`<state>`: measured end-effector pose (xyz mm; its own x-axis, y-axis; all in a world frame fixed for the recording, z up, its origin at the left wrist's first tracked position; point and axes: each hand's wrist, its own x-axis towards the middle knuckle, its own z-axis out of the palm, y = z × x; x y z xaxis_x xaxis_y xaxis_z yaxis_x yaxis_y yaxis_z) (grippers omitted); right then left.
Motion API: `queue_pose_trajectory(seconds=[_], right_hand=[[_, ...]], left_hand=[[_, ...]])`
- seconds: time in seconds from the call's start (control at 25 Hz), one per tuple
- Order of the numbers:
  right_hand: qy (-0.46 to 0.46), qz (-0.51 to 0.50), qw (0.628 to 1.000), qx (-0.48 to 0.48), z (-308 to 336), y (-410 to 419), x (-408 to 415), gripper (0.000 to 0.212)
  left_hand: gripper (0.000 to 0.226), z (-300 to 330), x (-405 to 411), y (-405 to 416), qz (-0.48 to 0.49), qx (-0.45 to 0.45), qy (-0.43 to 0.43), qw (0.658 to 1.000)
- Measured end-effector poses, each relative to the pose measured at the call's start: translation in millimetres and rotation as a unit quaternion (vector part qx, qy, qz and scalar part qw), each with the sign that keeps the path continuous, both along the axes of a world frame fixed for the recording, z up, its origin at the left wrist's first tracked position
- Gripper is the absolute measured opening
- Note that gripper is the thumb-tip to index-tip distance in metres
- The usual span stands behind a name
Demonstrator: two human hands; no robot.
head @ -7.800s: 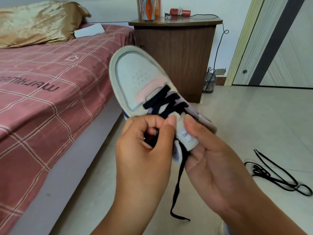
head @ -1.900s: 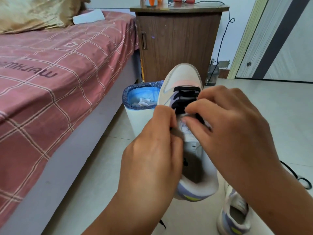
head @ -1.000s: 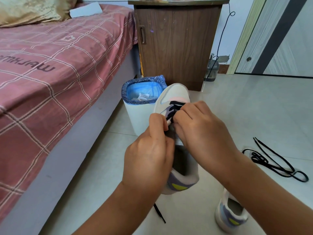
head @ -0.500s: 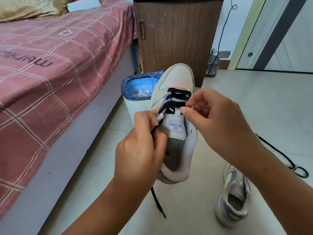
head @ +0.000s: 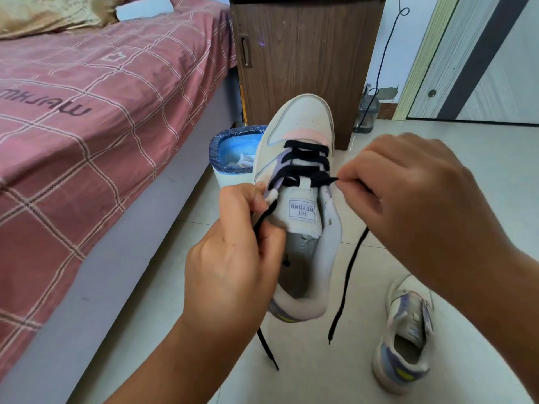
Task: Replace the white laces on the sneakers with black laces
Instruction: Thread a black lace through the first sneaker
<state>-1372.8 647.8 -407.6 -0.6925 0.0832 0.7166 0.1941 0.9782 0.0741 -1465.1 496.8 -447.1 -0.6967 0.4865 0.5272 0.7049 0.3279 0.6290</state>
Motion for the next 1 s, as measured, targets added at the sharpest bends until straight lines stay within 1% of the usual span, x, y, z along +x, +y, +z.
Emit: queue_pose_trajectory(seconds=[0.04,0.08,0.2,0.24,0.32,0.4,0.44,0.48,0.52,0.56,0.6,0.64,0.68,0.72,0.76,0.8,0.84,0.88,0.92,0.96,1.0], right_hand=[[0.038,0.023,0.997,0.056,-6.7,5.0,1.5,0.018],[0.076,0.043,0.992,0.089,-13.2,12.3,2.4,0.020],[0.156,0.070,0.980,0.103,-27.7,22.3,1.5,0.017],[0.166,0.075,0.978,0.098,-35.7,21.1,0.5,0.015],[0.155,0.098,0.979,0.091,-50.0,16.3,0.4,0.009],[0.144,0.104,0.980,0.089,-55.6,14.5,1.1,0.013],[0.138,0.091,0.983,0.080,-54.2,14.7,1.4,0.013],[0.130,0.075,0.988,0.049,-53.5,14.3,1.1,0.011],[0.113,0.067,0.991,-0.024,-50.9,10.7,1.1,0.010],[0.086,0.071,0.984,-0.141,-45.1,5.4,1.1,0.009],[0.055,0.087,0.953,-0.285,-36.0,0.4,0.8,0.007],[0.024,0.102,0.904,-0.415,-27.8,-2.2,1.2,0.006],[0.002,0.109,0.854,-0.509,-19.9,-2.1,2.3,0.009],[-0.017,0.110,0.816,-0.568,-11.7,-0.5,4.5,0.012],[-0.036,0.113,0.792,-0.598,-4.0,0.0,5.7,0.011],[-0.052,0.118,0.781,-0.611,2.0,-1.7,5.4,0.007],[-0.059,0.118,0.782,-0.610,5.7,-4.2,4.6,0.009],[-0.066,0.111,0.792,-0.597,7.6,-7.1,3.8,0.013],[-0.065,0.103,0.799,-0.589,8.6,-9.4,2.0,0.013],[-0.054,0.102,0.798,-0.591,9.3,-11.3,-0.2,0.008],[-0.034,0.113,0.780,-0.615,9.0,-11.1,-2.0,0.004]], left_hand=[[0.027,0.4,1.0,-1.3,0.004,0.005,0.001,1.000],[0.031,0.7,2.3,-2.3,0.005,0.010,0.005,1.000],[0.034,2.3,5.3,-4.6,-0.004,0.014,0.011,1.000],[0.035,3.2,5.7,-4.5,0.000,0.014,0.002,1.000],[0.037,4.6,4.9,-3.7,0.015,0.004,-0.010,1.000],[0.034,4.0,3.8,-3.7,0.019,-0.001,-0.007,1.000],[0.030,2.5,4.0,-3.7,0.015,0.001,-0.004,1.000],[0.027,1.0,4.5,-3.1,0.011,0.001,-0.003,1.000],[0.024,0.4,5.0,-2.9,0.010,0.001,-0.004,1.000],[0.024,0.2,5.0,-2.6,0.012,0.000,-0.005,1.000],[0.024,0.7,4.2,-2.8,0.016,0.002,-0.005,1.000],[0.026,1.8,3.7,-3.1,0.021,0.007,-0.006,1.000],[0.027,2.7,3.6,-3.2,0.024,0.011,-0.006,1.000],[0.026,3.3,3.7,-3.1,0.026,0.012,-0.002,1.000],[0.025,3.5,3.8,-3.0,0.026,0.008,0.007,1.000],[0.023,3.8,4.0,-3.2,0.020,-0.001,0.023,1.000],[0.020,3.5,3.9,-3.3,0.006,-0.011,0.046,0.999],[0.018,2.3,3.4,-3.5,-0.013,-0.022,0.073,0.997],[0.016,1.0,2.4,-3.2,-0.029,-0.028,0.099,0.994],[0.015,-0.4,0.9,-3.0,-0.039,-0.028,0.119,0.992],[0.016,-1.5,-0.9,-2.6,-0.041,-0.021,0.131,0.990]])
